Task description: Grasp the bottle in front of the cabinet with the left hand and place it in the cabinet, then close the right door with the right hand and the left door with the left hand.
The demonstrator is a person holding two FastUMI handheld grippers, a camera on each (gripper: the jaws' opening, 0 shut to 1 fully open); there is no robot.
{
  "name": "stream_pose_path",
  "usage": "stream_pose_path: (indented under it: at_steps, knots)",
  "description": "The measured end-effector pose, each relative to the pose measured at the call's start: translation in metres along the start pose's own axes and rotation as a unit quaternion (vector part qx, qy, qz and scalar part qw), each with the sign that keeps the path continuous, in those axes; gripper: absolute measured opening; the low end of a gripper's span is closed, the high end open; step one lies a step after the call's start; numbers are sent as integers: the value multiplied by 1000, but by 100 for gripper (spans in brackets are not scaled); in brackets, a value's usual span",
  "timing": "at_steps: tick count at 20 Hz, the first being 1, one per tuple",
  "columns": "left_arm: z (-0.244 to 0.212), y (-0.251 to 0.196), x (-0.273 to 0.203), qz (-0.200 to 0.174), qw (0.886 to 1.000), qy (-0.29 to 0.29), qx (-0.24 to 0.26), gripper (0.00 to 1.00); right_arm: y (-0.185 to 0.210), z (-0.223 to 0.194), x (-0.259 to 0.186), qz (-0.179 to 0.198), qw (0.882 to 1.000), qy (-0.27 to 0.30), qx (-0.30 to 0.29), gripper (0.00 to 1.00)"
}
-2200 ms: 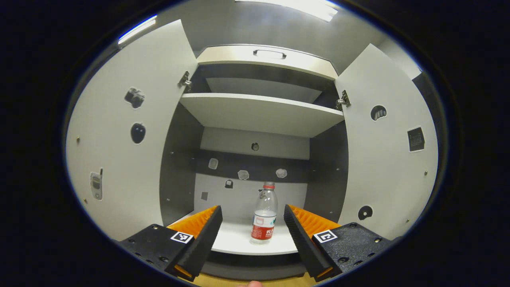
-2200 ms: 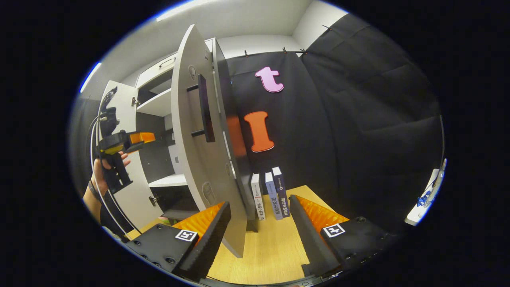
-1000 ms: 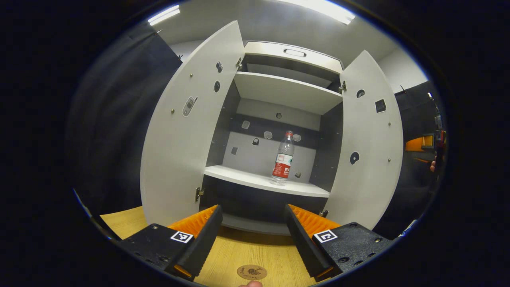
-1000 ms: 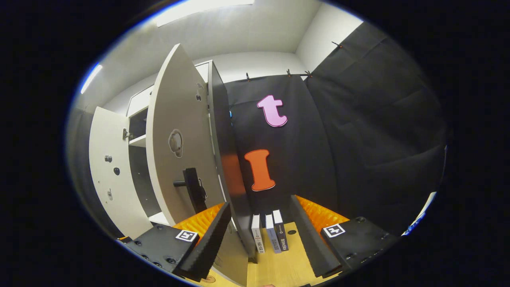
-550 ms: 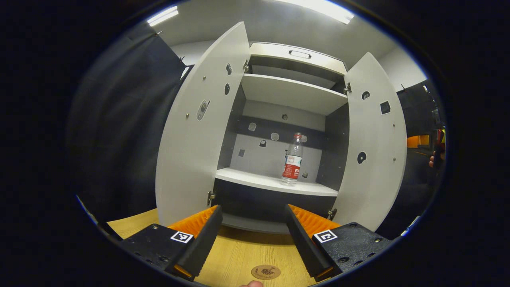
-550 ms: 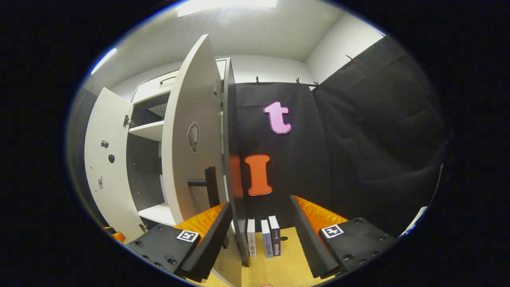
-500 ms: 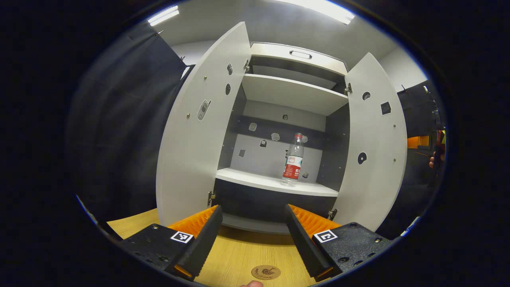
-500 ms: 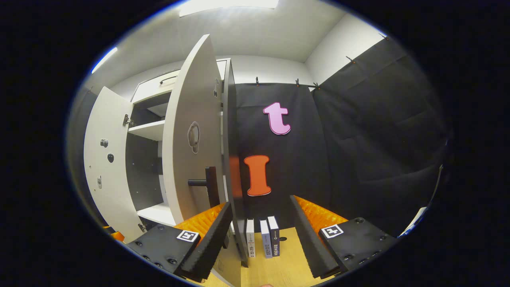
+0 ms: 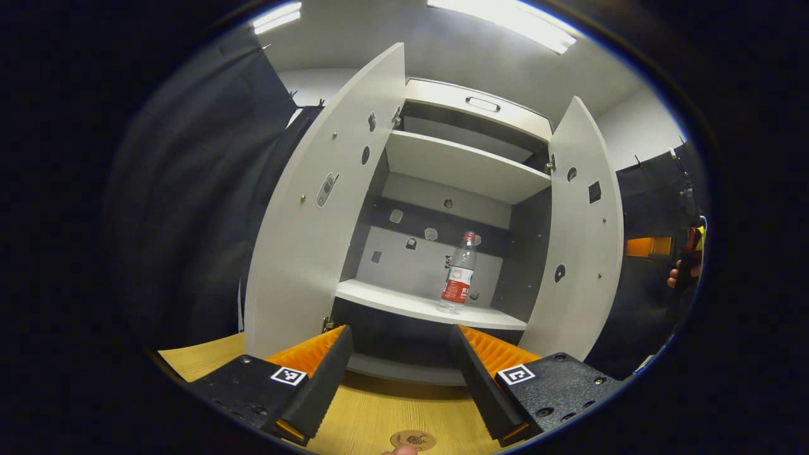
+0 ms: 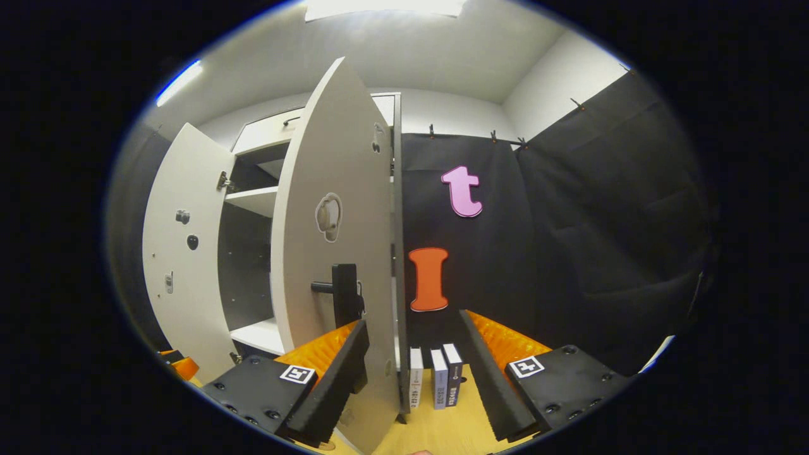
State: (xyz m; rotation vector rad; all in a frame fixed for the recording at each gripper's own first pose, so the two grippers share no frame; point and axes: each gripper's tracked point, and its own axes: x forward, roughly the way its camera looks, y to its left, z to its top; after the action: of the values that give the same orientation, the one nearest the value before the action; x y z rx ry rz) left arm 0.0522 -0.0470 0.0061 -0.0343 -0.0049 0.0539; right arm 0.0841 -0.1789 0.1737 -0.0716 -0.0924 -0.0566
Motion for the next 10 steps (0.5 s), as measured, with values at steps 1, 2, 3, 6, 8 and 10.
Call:
stream_pose_path:
  at_steps: [1,2,3,6,8,10]
  knots:
    - [0,6,-2,6,1000,0,3,95,12,-1,2,10,1000,0,-3,95]
    - [1,12,-3,13,1000,0,5,94,22,-2,4,18,1000,1,-5,95]
    - [1,18,-6,19,1000,2,7,95,32,-2,8,26,1000,1,-5,100]
    - [9,38,-15,41,999,-4,14,95,58,-7,21,51,999,5,-8,100]
    - [19,50,-21,58,998,-15,15,95,71,-10,28,67,998,7,-4,95]
    - [25,59,-25,72,997,-26,13,94,90,-19,36,87,996,21,0,96]
